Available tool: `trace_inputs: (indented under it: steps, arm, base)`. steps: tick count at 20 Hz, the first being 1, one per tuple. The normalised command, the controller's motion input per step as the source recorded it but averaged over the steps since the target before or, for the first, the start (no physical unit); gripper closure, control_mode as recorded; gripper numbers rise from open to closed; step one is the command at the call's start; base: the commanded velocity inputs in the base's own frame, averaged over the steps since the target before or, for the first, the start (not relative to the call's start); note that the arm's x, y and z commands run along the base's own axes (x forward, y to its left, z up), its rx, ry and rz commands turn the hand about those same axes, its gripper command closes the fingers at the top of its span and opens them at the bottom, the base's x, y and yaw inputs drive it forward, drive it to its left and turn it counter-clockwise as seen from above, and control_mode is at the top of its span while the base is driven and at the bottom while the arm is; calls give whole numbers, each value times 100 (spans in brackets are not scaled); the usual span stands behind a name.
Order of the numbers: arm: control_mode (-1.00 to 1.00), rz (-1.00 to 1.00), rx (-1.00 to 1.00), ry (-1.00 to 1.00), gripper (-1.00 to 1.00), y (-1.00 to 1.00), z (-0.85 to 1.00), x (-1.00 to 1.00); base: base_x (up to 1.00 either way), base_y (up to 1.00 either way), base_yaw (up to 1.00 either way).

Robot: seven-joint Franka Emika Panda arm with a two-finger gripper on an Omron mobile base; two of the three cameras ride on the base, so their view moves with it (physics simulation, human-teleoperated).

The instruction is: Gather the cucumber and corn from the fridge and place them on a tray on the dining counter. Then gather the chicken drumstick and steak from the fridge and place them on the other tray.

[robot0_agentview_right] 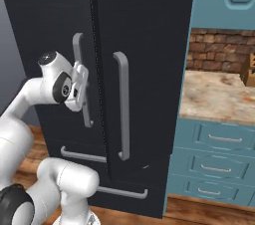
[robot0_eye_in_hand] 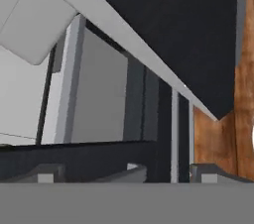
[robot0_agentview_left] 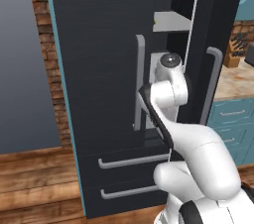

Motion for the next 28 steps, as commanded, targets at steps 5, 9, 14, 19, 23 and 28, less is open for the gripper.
trace_inputs:
  steps: [5, 9, 14, 19, 23, 28]
  arm:
    - [-100, -31, 11, -24, -100, -10, 0, 19]
    - [-100, -33, 5, -17, -100, -18, 0, 46]
    - [-100, -17, 9, -10, -100, -2, 0, 59]
    - [-100, -8, 5, -5, -100, -21, 4, 27]
    - [-100, -6, 4, -4, -100, -18, 0, 6]
    - [-100, -2, 7, -4, -100, -24, 1, -1]
  base:
    - [0, 0, 0]
    - [0, 0, 0]
    - [0, 0, 0]
    - [0, 0, 0]
    - [0, 0, 0]
    - [0, 0, 0]
